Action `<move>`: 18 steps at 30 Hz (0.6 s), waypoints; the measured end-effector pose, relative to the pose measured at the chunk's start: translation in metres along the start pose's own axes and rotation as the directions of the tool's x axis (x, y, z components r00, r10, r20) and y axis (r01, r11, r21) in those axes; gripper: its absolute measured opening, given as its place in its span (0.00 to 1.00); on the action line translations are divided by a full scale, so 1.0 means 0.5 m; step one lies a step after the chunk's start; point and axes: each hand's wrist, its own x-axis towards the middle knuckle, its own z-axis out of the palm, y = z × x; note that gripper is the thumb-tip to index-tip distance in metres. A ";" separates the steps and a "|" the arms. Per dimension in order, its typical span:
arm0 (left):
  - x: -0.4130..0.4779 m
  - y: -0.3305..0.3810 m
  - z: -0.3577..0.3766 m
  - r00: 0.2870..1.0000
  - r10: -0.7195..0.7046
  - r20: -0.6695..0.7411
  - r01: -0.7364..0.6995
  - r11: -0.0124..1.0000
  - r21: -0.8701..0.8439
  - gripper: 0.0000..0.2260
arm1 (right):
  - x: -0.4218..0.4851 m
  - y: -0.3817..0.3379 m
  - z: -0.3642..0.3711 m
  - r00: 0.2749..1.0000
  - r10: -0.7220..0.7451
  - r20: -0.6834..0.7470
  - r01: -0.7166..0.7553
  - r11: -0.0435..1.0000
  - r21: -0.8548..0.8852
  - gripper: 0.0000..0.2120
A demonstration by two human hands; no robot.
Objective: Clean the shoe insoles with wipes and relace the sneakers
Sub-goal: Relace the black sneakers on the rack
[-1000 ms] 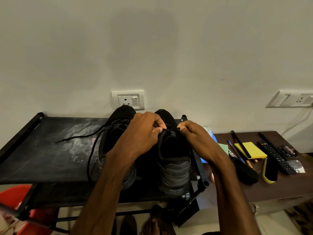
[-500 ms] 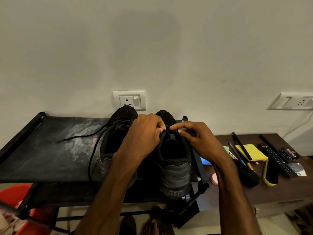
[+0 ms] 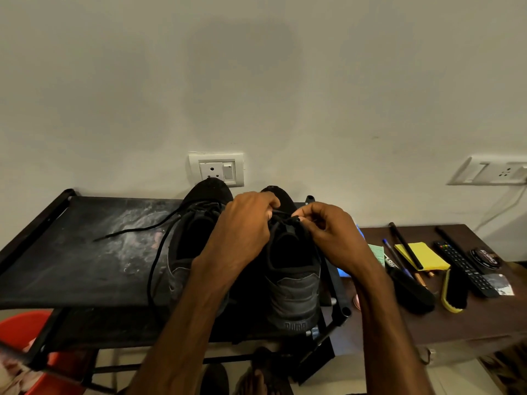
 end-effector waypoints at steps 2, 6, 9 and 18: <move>0.002 0.006 0.009 0.998 0.035 0.052 -0.040 0.994 0.098 0.16 | 0.000 0.002 0.001 1.000 -0.003 0.014 0.003 1.000 0.011 0.08; 0.005 -0.002 0.016 0.998 0.010 0.058 -0.016 0.996 0.093 0.18 | 0.001 -0.002 0.005 0.998 -0.053 0.027 0.053 0.999 -0.010 0.15; 0.007 -0.011 0.013 0.998 -0.032 0.049 0.030 0.998 0.056 0.16 | 0.002 -0.008 0.008 0.995 -0.099 0.018 0.100 0.992 -0.075 0.13; 0.004 -0.010 -0.009 0.999 -0.019 0.043 0.019 1.000 -0.018 0.13 | 0.002 -0.003 0.009 0.999 -0.051 -0.016 0.051 0.998 -0.033 0.09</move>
